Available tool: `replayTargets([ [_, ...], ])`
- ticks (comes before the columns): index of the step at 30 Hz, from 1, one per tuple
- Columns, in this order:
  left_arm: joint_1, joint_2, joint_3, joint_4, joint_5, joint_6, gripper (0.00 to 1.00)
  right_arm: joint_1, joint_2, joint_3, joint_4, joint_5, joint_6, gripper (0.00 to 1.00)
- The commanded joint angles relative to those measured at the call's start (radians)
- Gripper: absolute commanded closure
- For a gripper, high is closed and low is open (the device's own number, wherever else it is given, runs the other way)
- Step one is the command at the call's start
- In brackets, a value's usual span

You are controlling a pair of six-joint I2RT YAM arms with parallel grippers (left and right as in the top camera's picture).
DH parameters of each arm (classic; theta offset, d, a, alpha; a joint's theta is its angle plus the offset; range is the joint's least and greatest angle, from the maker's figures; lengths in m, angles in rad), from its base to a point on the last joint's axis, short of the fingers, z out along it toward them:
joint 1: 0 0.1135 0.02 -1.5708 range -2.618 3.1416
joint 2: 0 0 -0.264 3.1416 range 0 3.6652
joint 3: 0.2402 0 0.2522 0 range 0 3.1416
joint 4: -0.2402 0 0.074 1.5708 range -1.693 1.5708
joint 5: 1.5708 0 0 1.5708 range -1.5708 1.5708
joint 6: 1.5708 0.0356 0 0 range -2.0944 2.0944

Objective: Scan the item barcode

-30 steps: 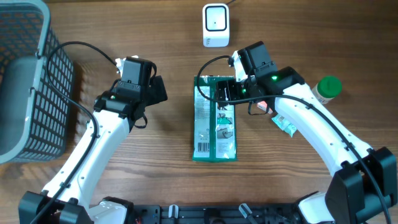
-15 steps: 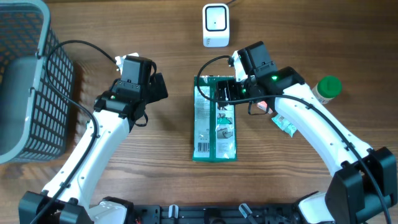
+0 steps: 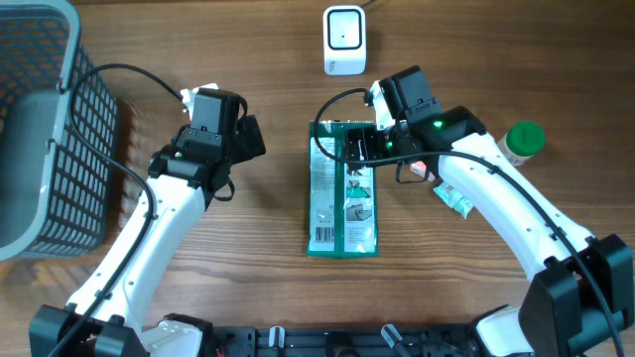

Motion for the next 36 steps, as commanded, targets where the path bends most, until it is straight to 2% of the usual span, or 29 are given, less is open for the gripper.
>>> replayTargets([
  [1,0.005,0.001,0.007,0.0,-0.021,0.011,0.0,-0.001,0.013,-0.012,0.005,-0.01,-0.002,0.0],
  [19,0.005,0.001,0.007,0.0,-0.021,0.011,0.0,-0.001,0.013,-0.012,0.005,-0.01,-0.001,0.0],
  [26,0.005,0.001,0.007,0.0,-0.021,0.011,0.0,-0.001,0.013,-0.012,0.089,-0.068,0.102,0.0],
  [27,0.005,0.001,0.007,0.0,-0.021,0.011,0.0,-0.001,0.013,-0.012,0.106,-0.094,0.101,0.14],
  [28,0.005,0.001,0.007,0.0,-0.021,0.011,0.0,-0.001,0.014,-0.012,0.113,-0.106,0.104,0.34],
  [29,0.005,0.001,0.007,0.0,-0.021,0.011,0.0,-0.001,0.014,-0.012,0.114,-0.111,0.102,0.4],
  [30,0.005,0.001,0.007,0.0,-0.021,0.011,0.0,-0.001,0.014,-0.012,0.113,-0.11,0.099,0.41],
  [32,0.005,0.001,0.007,0.0,-0.021,0.011,0.0,-0.001,0.029,-0.012,0.112,-0.109,0.066,0.36],
  [36,0.005,0.001,0.007,0.0,-0.021,0.011,0.0,0.0,0.102,-0.012,0.089,-0.05,0.039,0.31],
])
